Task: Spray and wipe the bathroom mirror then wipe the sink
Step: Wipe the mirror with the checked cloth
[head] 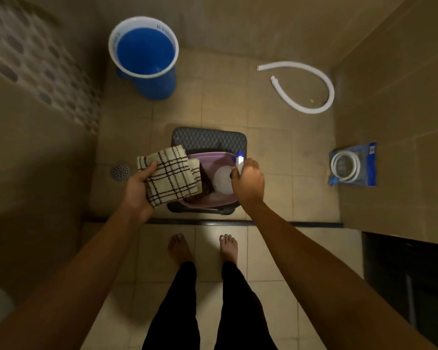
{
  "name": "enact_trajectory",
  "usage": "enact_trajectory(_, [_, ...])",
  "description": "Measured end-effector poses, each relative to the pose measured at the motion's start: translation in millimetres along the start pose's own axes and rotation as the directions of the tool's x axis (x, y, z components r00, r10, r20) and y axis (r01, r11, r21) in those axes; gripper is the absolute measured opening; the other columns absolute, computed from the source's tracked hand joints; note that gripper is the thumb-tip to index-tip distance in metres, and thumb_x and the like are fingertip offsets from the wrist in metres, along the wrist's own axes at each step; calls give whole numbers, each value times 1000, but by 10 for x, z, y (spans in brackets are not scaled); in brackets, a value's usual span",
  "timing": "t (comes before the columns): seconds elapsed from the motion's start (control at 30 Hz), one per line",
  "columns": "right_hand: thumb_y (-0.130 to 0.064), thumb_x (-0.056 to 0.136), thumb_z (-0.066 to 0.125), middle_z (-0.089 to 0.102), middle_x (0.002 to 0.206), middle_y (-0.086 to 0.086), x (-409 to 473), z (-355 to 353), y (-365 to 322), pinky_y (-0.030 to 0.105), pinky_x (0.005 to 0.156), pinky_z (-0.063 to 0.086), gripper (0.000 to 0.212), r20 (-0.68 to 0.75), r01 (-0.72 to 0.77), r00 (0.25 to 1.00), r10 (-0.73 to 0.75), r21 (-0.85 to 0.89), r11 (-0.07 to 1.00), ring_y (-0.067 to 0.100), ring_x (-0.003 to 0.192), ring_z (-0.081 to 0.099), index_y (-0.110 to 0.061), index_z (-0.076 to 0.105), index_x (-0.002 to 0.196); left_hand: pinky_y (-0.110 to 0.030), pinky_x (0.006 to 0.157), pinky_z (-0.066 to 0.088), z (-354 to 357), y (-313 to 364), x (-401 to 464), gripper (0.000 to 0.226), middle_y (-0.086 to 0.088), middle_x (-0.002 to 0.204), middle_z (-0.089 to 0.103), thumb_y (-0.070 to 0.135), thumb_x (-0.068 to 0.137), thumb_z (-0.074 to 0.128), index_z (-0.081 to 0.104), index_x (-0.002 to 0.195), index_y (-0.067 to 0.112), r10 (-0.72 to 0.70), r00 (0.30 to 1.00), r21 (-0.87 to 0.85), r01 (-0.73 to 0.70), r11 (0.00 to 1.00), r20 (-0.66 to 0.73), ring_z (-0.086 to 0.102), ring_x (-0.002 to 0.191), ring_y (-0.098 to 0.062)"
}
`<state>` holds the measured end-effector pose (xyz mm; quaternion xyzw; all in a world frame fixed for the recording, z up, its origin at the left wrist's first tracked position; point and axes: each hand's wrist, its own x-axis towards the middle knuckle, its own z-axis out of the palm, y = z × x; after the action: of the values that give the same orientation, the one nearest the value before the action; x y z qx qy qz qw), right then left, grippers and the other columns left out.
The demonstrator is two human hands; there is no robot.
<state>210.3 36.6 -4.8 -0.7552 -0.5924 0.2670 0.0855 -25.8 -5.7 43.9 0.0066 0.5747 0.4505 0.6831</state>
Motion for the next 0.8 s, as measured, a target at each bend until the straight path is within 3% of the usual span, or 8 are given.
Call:
enact_trajectory(0.2, [-28, 95, 58, 61, 111, 15, 113, 189, 3, 24, 71, 41, 37, -21, 5, 1000, -6, -20, 1000, 26, 93, 63, -2, 54, 121, -45, 79, 61, -38, -72, 94, 30, -9, 110, 74, 27, 99, 47, 67, 116, 12, -14, 1000, 9, 14, 1000, 8, 72, 99, -26])
enact_trajectory(0.4, [-28, 94, 58, 62, 111, 15, 145, 302, -56, 22, 69, 39, 37, -37, 6, 999, -7, -33, 999, 25, 91, 64, -2, 55, 121, -39, 66, 62, -61, -54, 135, 37, -8, 104, 76, 25, 100, 45, 80, 93, 15, -21, 1000, -26, 21, 999, -6, 74, 93, -24])
enact_trajectory(0.57, [-28, 94, 60, 62, 113, 15, 164, 329, -100, 22, 70, 41, 38, -35, 3, 999, -4, -56, 998, 25, 93, 65, -3, 55, 122, -39, 69, 62, -63, -33, 150, 30, -8, 107, 75, 26, 100, 45, 65, 117, 11, -14, 1000, -23, 15, 1000, 10, 73, 97, -25])
enact_trajectory(0.8, [-35, 96, 56, 61, 111, 12, 153, 200, -122, 24, 70, 43, 38, 35, -3, 999, 7, -111, 994, 23, 93, 64, -6, 53, 121, -40, 70, 62, -11, -1, 70, 37, -8, 104, 76, 25, 100, 47, 81, 88, 16, 8, 1000, -48, -7, 999, 21, 73, 94, -25])
